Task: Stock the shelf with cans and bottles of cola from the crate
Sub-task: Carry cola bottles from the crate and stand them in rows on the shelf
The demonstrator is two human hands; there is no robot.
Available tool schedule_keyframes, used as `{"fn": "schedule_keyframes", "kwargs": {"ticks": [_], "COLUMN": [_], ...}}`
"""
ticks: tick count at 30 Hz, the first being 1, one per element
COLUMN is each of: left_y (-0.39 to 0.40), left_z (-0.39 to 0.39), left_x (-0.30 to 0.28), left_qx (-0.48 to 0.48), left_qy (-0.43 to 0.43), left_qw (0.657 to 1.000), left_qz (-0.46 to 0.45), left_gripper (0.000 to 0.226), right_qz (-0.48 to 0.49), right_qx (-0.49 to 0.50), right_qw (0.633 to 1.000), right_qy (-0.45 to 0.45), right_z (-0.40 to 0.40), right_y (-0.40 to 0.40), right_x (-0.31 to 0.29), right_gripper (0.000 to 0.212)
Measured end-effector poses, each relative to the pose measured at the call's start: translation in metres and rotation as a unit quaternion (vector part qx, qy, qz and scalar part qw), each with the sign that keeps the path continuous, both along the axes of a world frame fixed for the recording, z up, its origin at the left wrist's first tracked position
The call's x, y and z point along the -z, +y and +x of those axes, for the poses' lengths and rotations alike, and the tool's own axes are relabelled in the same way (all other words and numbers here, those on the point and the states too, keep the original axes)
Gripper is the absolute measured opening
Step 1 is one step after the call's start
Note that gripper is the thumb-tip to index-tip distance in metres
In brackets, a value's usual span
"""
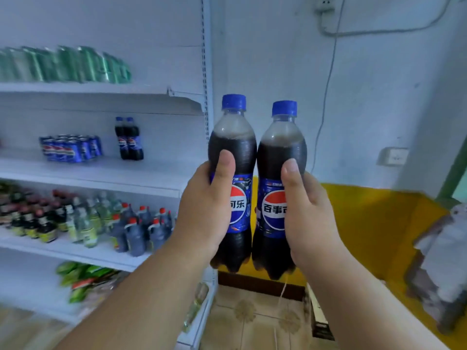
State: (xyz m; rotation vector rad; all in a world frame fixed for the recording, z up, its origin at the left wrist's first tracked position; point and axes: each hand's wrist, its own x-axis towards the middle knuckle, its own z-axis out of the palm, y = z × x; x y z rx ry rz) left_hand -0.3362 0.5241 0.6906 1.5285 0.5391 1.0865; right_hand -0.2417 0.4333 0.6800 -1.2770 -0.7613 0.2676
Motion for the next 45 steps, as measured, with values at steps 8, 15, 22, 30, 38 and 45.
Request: {"fn": "schedule_keyframes", "kwargs": {"ticks": [8, 15, 22, 30, 38, 45], "left_y": [0.127, 0.207, 0.283, 0.4, 0.514, 0.609], "left_z": [-0.113, -0.142, -0.122, -0.075, -0.048, -0.028], "left_x": [0.008, 0.025, 0.035, 0.035, 0.047, 0.064], "left_qx": [-0.098, -0.144, -0.167, -0.193, -0.202, -0.174], "left_qy": [0.015, 0.0, 0.003, 0.05, 0.042, 0.042], "left_qw": [0.995, 0.989, 0.985, 0.979, 0.977, 0.984], "left_qz": [-0.003, -0.031, -0.048, -0.034, -0.056, 0.011], "left_gripper": [0.06, 0.059, 0.059, 0.069, 0.069, 0.055], "right_qz": [0.002, -0.015, -0.035, -0.032, -0.045, -0.042], "right_qx": [-0.096, -0.133, -0.173, -0.219, -0.166, -0.037], "right_qw": [0.995, 0.991, 0.984, 0.975, 0.985, 0.998], "right_qy": [0.008, 0.008, 0.004, 0.028, 0.023, 0.004], "right_z": [-0.096, -0.12, -0.094, -0.04, -0.024, -0.025], "right_y": [0.145, 0.237, 0.326, 0.453, 0.561, 0.643], "right_x": [0.007, 0.023, 0.039, 0.04, 0.058, 0.072], "right_gripper": [0.051, 0.059, 0.058, 0.073, 0.075, 0.056]}}
